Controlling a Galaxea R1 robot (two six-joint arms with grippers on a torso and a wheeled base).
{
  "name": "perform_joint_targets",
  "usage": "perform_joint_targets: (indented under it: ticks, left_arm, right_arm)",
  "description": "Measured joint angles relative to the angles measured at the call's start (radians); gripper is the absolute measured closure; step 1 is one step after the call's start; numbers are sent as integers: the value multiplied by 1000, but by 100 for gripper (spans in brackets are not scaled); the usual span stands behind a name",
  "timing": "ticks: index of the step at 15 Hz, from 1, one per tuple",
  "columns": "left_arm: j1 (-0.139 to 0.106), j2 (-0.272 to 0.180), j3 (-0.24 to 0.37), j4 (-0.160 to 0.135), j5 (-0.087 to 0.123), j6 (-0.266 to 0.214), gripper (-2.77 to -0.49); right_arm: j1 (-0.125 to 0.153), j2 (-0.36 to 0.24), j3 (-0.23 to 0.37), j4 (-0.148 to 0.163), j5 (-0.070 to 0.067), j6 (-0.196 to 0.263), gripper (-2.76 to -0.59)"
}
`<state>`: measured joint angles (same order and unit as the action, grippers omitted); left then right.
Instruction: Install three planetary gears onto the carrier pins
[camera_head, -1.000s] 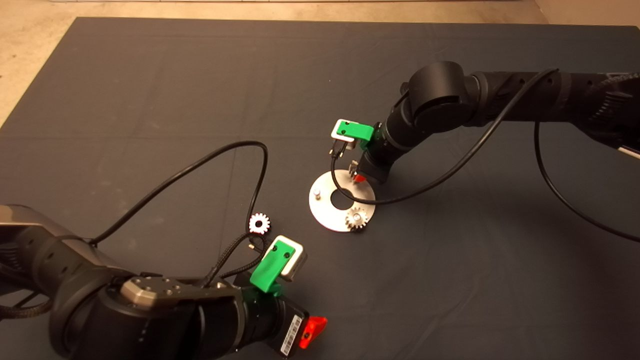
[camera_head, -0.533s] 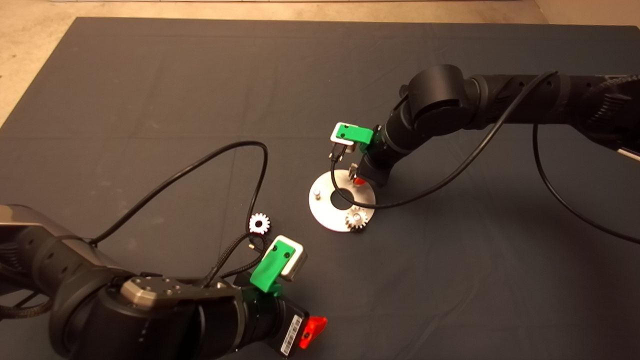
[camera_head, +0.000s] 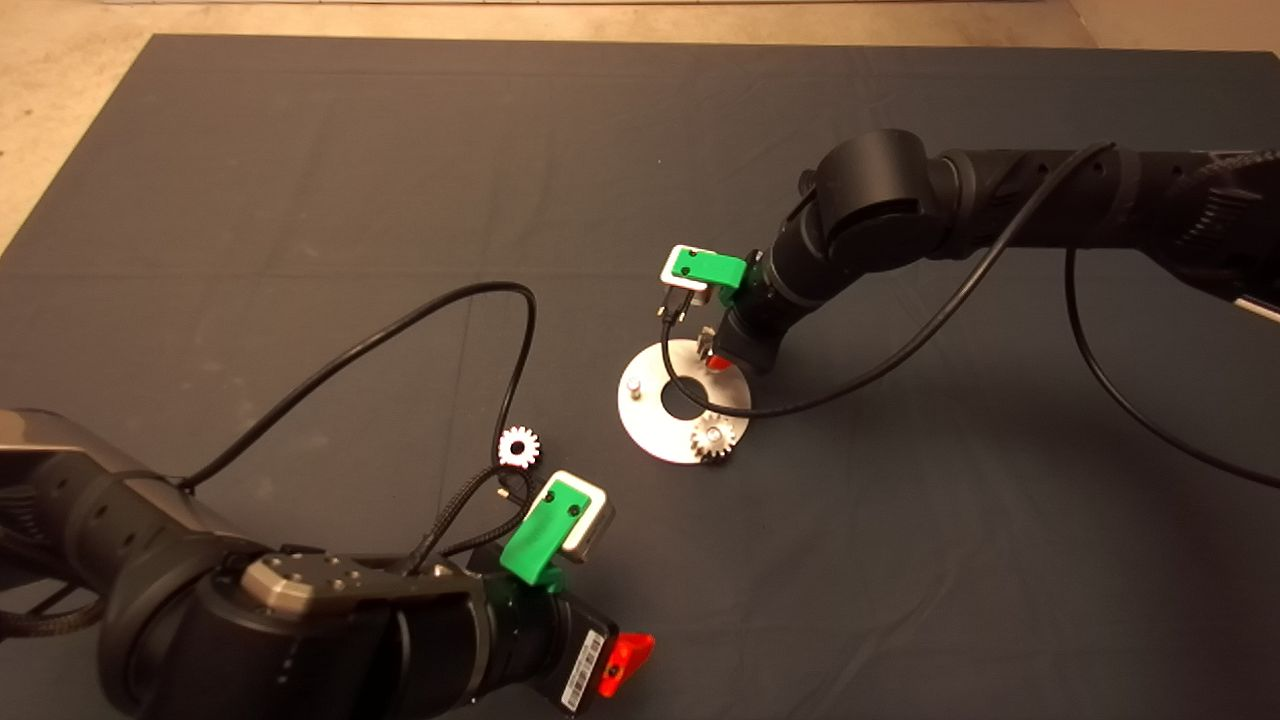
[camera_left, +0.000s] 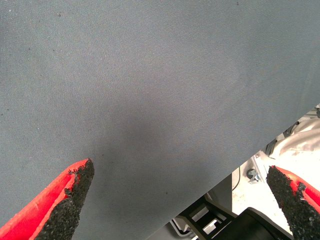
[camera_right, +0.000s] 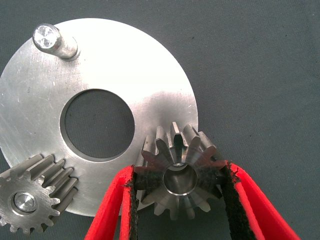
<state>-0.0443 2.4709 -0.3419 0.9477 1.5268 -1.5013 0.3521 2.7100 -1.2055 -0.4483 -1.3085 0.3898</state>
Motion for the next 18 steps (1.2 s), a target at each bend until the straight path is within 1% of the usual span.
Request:
perform_joint_targets:
  ticks: [3,5,7,11,15,18]
  left_arm:
    - [0,0,0,0,0,0,-249]
    - [0,0,0,0,0,0,-249]
    - [0,0,0,0,0,0,-249]
    - [0,0,0,0,0,0,-249]
    - [0,0,0,0,0,0,-249]
    - [0,0,0,0,0,0,-249]
  right_arm:
    - [-2,0,-13,0,3,0,-92]
    - [-10,3,-22,0,4,0,-92]
    - [-10,3,-28,1,7,0,-92]
    - [-11,6,-38,2,7,-5,-92]
    - [-12,6,-41,3,14,-7,-93]
    - [-12,6,-42,3,15,-8,-102]
